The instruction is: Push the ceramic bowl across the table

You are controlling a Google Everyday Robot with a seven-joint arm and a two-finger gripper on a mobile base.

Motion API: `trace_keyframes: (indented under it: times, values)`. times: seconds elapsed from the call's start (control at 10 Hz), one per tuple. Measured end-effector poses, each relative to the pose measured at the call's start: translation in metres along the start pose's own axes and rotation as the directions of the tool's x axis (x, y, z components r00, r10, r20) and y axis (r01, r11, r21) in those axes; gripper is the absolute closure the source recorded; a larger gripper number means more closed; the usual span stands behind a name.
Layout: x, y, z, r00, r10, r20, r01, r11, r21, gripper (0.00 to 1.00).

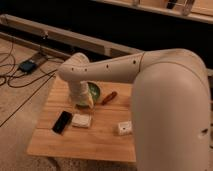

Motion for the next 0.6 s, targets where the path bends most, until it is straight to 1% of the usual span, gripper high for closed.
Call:
trace_keyframes:
  times: [0.2,0.6]
  values:
    - [-0.022,-0.003,0.016,1.0,0.011,0.01,-0.011,1.0,0.001,0.35]
    - [-0.069,-0.001,0.051,0.999,0.033,0.025,-0.032,0.999,-0.011,0.35]
